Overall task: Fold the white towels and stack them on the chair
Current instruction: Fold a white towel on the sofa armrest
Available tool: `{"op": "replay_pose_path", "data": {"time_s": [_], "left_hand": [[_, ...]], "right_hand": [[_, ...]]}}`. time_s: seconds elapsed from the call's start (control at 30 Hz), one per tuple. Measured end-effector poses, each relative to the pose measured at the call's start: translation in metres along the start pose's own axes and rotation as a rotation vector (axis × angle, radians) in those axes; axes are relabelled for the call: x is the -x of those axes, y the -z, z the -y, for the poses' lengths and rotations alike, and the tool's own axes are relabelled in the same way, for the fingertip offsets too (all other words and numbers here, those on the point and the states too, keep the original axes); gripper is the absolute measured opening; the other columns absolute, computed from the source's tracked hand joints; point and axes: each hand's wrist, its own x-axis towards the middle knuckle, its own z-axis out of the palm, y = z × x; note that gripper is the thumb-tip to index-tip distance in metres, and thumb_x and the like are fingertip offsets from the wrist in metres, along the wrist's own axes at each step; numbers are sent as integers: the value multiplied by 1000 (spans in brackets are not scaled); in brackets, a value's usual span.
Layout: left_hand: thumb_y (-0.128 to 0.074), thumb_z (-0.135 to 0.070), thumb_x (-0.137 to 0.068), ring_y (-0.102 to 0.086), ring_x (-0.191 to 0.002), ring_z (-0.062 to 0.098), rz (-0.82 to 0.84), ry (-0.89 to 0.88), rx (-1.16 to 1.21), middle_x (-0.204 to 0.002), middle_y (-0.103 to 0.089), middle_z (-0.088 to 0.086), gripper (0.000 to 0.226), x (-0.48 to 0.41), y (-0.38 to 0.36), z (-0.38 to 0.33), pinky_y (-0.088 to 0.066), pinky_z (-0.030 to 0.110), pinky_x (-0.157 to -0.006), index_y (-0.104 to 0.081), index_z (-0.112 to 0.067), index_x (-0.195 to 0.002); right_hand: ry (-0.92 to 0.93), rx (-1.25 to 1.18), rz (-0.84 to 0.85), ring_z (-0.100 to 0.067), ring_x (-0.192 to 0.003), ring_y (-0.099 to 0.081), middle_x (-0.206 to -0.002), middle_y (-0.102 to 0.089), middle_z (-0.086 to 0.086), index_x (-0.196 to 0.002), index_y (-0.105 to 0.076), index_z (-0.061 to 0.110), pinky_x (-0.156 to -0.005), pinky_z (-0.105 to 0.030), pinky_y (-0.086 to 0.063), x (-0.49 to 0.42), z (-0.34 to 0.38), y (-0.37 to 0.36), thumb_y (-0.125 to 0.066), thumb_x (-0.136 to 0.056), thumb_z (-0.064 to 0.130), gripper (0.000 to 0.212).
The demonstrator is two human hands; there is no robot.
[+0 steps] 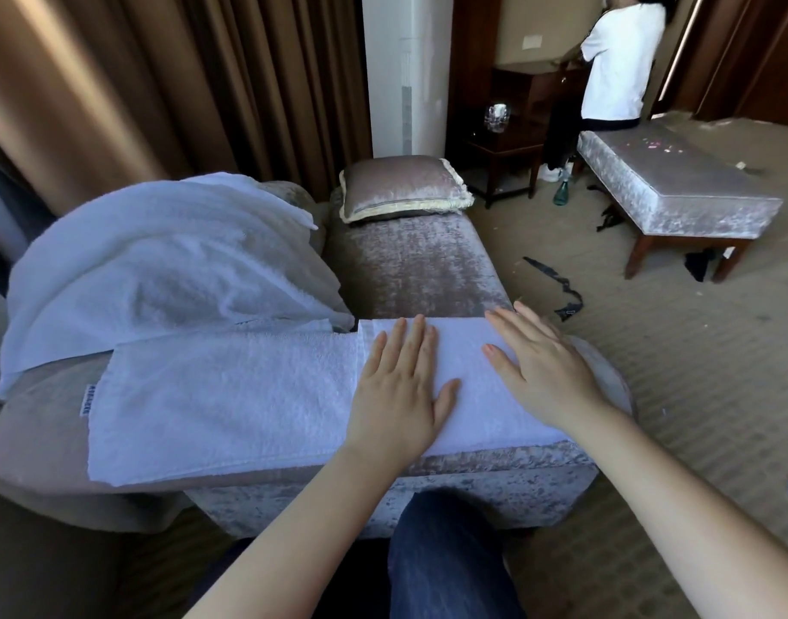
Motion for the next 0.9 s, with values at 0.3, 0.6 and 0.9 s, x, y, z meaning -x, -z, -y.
{"op": "replay_pose_path", "data": {"time_s": [0.3,0.6,0.9], "left_hand": [[-37,-33,-98,-55,-124,36,-78,247,6,-131,-60,17,49,44,37,91,-32,48,-111,-62,0,-123],[-42,-37,-85,-61,-85,36,-51,609,-217,-100,-66,12,41,122,98,182,-48,42,-68,-66,-6,-100],[-61,-39,-92,-47,-81,16,-149,990,149,-94,-51,1,29,135,105,198,-34,29,-68,-47,-14,-97]], "right_hand": [[262,-154,-113,-15,-142,-30,-149,-43,3,-137,-53,18,-119,-38,-15,-12,78,7,-22,-95,52,62],[508,-182,-103,-22,-127,-51,-130,-61,-2,-120,-65,13,-108,-44,-36,-58,200,-34,-34,-92,37,48],[491,-205,-65,-19,-121,-56,-130,-61,-1,-127,-62,15,-100,-38,-46,-60,213,-52,-36,-95,41,48]]}}
